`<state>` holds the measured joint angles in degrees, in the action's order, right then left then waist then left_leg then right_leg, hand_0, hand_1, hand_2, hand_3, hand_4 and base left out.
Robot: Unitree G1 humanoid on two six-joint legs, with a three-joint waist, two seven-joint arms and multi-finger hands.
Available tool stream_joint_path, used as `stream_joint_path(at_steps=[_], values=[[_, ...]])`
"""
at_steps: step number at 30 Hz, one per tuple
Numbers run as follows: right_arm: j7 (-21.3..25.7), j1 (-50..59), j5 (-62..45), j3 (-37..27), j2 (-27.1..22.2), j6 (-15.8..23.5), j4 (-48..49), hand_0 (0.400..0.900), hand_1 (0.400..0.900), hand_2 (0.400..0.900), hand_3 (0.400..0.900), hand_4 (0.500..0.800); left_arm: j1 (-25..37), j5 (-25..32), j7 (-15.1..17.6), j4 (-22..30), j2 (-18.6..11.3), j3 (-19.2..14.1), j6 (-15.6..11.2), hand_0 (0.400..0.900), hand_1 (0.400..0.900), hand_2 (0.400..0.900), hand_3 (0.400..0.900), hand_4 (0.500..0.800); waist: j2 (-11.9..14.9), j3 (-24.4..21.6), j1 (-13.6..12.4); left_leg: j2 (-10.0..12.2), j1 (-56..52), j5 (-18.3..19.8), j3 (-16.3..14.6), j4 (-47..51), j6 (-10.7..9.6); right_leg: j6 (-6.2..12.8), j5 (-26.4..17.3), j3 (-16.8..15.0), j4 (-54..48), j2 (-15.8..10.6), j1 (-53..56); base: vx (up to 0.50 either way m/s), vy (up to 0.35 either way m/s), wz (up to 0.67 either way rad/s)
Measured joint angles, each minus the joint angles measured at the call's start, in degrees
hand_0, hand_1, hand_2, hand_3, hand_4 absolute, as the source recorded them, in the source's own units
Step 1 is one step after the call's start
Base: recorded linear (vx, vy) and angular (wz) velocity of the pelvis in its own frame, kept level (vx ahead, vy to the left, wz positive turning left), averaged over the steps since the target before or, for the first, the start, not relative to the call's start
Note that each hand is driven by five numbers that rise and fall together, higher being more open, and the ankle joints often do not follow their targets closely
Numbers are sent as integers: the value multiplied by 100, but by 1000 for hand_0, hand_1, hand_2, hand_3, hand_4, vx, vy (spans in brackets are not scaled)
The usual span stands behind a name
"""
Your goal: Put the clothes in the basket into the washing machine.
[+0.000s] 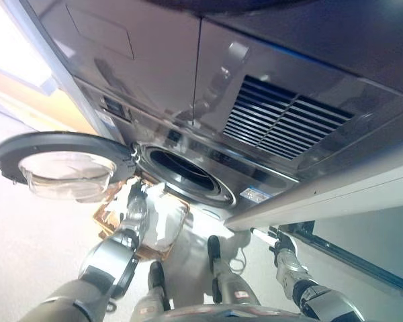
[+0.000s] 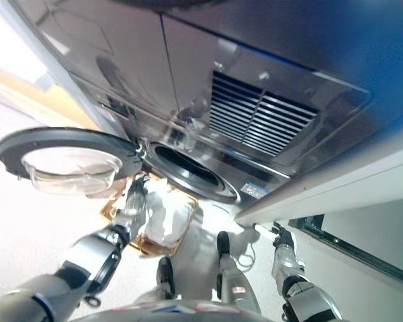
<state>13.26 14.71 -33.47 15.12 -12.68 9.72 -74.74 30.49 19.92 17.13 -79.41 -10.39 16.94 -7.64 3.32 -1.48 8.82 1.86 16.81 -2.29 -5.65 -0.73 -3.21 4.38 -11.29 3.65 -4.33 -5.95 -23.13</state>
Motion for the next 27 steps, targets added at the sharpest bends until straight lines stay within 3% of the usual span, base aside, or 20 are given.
stream_joint_path(at_steps=[4,12,16,20,23,27], values=[[-134,-283,128,-416,-19,-165,-202,900,900,900,900,800,-1043,-225,-283,-63,9,-223,36,900,900,900,900,800,-68,2,-232,95,-611,-105,199,344,-75,-92,120,266,-67,105,594,22,-33,33],[-519,-1152,569,-635,-233,-94,-135,900,900,900,900,800,-2498,-1094,-890,38,59,-94,-30,900,900,900,900,800,-394,-46,-436,161,-1269,-114,766,525,-41,-56,415,886,-69,72,1540,-15,17,49],[-685,-1456,779,-627,-231,-104,-110,900,900,900,900,800,-2755,-1224,-1089,38,67,-94,-14,900,900,900,900,800,-548,-148,-542,190,-1311,-116,1074,506,-43,-108,530,1268,-86,69,1762,-5,41,42],[-811,-1654,1022,-511,-213,-106,14,900,900,900,900,800,-2955,-1684,-1280,120,91,280,-33,900,900,900,900,800,-666,-232,-603,212,-1346,-156,1282,502,-79,-118,620,1502,-97,75,1954,7,56,28],[-887,-1672,1176,-377,-207,-130,51,900,900,900,900,800,-3016,-1907,-1333,281,126,473,-56,900,900,900,900,800,-700,-268,-616,206,-1340,-174,1378,502,-106,-105,643,1604,-96,76,2001,1,50,25],[-912,-1696,1247,-311,-206,-140,47,900,900,900,900,800,-2987,-2009,-1393,339,124,470,-155,900,900,900,900,800,-684,-299,-607,170,-1445,-189,1491,528,-132,-43,685,1732,-97,57,2160,8,40,10]])
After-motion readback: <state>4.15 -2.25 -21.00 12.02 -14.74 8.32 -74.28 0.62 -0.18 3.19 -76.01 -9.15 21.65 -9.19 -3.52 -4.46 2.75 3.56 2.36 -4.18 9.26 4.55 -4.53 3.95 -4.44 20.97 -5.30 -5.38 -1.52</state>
